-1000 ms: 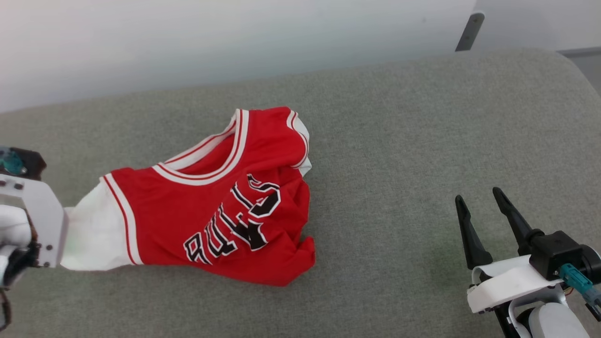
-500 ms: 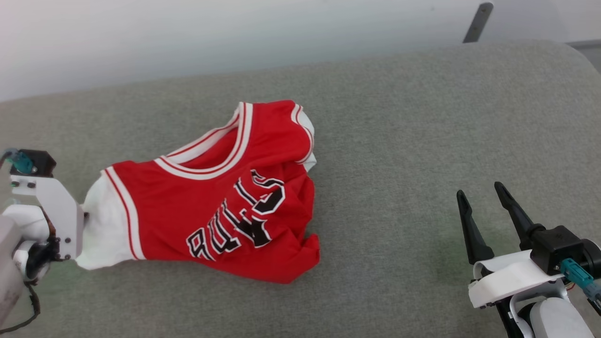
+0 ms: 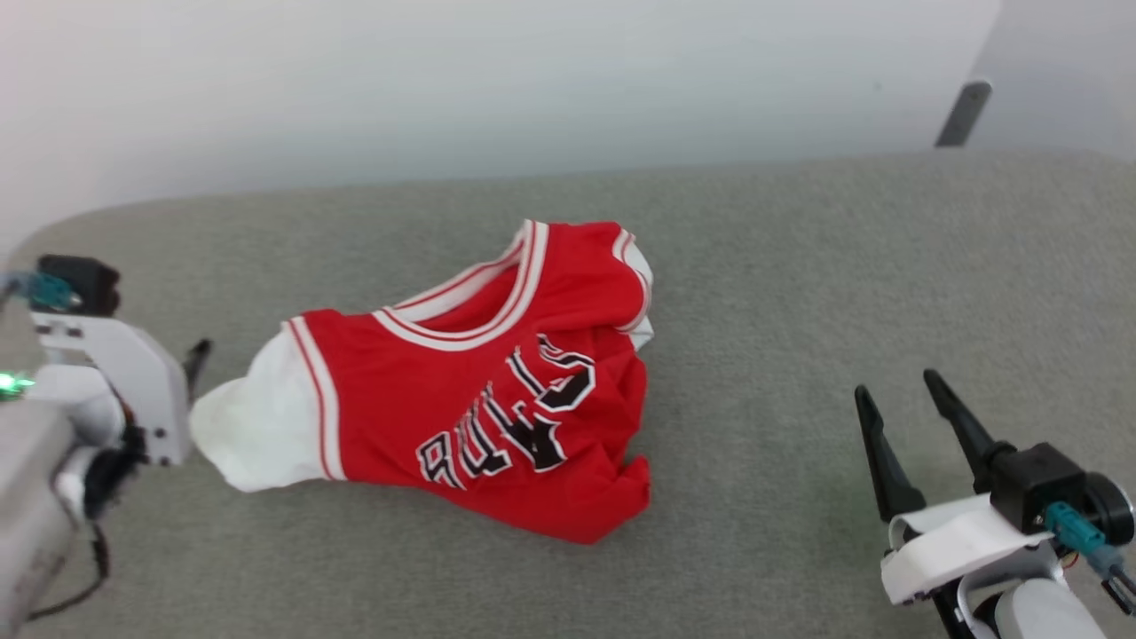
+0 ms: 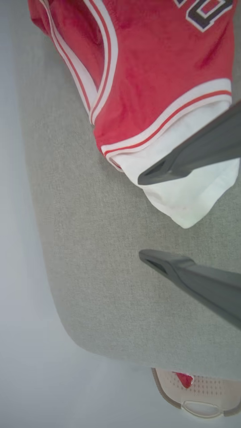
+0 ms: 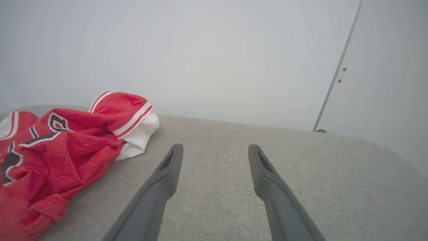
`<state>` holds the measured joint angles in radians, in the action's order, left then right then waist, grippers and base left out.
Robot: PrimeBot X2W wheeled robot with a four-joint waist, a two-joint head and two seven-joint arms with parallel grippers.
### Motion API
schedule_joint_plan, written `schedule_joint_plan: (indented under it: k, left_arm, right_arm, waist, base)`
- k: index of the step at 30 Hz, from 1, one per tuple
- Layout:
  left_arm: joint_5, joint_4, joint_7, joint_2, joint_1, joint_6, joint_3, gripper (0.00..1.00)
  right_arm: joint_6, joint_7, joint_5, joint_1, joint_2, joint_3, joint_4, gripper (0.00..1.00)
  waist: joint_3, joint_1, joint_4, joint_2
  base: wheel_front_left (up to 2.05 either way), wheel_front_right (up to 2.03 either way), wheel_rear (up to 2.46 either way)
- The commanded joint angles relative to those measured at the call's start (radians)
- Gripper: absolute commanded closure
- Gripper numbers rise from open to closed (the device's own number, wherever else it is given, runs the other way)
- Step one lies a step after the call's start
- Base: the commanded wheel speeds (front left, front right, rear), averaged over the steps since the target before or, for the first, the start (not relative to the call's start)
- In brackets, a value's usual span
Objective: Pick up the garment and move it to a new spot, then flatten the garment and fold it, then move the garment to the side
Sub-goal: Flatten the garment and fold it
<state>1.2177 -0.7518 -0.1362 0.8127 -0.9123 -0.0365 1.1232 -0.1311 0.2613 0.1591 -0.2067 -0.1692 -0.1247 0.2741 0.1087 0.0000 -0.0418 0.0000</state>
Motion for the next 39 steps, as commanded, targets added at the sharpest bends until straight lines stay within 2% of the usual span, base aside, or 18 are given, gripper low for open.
schedule_joint_plan:
  k: [1, 2, 6, 11, 15, 18, 23, 27, 31, 39]
  left_arm:
    - [-0.004, 0.042, 0.058, 0.002, 0.036, -0.02, -0.01, 0.0]
    - [-0.004, 0.042, 0.058, 0.002, 0.036, -0.02, -0.01, 0.0]
    - [0.007, 0.155, 0.187, 0.014, 0.095, -0.063, -0.044, 0.0]
    - [0.023, 0.315, 0.345, 0.053, 0.207, -0.157, -0.091, 0.0]
    - [0.026, 0.441, 0.394, 0.082, 0.32, -0.244, -0.15, 0.0]
    - [0.0, 0.523, 0.401, 0.081, 0.405, -0.301, -0.256, 0.0]
    - [-0.128, 0.629, 0.399, 0.01, 0.604, -0.354, -0.505, 0.0]
    - [-0.256, 0.697, 0.4, -0.072, 0.759, -0.353, -0.685, 0.0]
    - [-0.361, 0.746, 0.4, -0.168, 0.877, -0.323, -0.834, 0.0]
    - [-0.523, 0.78, 0.4, -0.334, 1.003, -0.246, -0.999, 0.0]
  right_arm:
    - [0.001, 0.005, 0.009, 0.018, -0.004, -0.006, 0.009, 0.0]
    - [0.001, 0.005, 0.009, 0.018, -0.004, -0.006, 0.009, 0.0]
    - [0.001, 0.003, 0.016, 0.023, -0.007, -0.02, 0.026, 0.0]
    - [0.001, -0.004, 0.027, 0.022, -0.011, -0.035, 0.048, 0.0]
    - [0.001, -0.009, 0.037, 0.021, -0.019, -0.035, 0.067, 0.0]
    - [0.001, -0.012, 0.042, 0.016, -0.022, -0.037, 0.079, 0.0]
    - [0.001, -0.019, 0.048, 0.004, -0.032, -0.037, 0.097, 0.0]
    - [0.001, -0.031, 0.058, -0.006, -0.042, -0.04, 0.114, 0.0]
    - [0.001, -0.052, 0.075, -0.026, -0.05, -0.045, 0.137, 0.0]
    - [0.001, -0.114, 0.103, -0.105, -0.087, -0.087, 0.199, 0.0]
  waist:
    - [-0.052, 0.0, 0.05, 0.0]
    - [-0.052, 0.0, 0.05, 0.0]
    - [-0.088, 0.0, 0.084, 0.0]
    - [-0.123, 0.0, 0.122, 0.0]
    - [-0.142, 0.0, 0.155, 0.0]
    - [-0.151, 0.0, 0.178, 0.0]
    - [-0.163, 0.0, 0.213, 0.0]
    - [-0.166, 0.0, 0.236, 0.0]
    - [-0.166, 0.0, 0.26, 0.0]
    - [-0.146, 0.0, 0.315, 0.0]
  base:
    - [0.0, 0.0, 0.0]
    - [0.0, 0.0, 0.0]
    - [0.0, 0.0, 0.0]
    - [0.0, 0.0, 0.0]
    - [0.0, 0.0, 0.0]
    - [0.0, 0.0, 0.0]
    - [0.0, 0.0, 0.0]
    - [0.0, 0.0, 0.0]
    - [0.0, 0.0, 0.0]
    - [0.0, 0.0, 0.0]
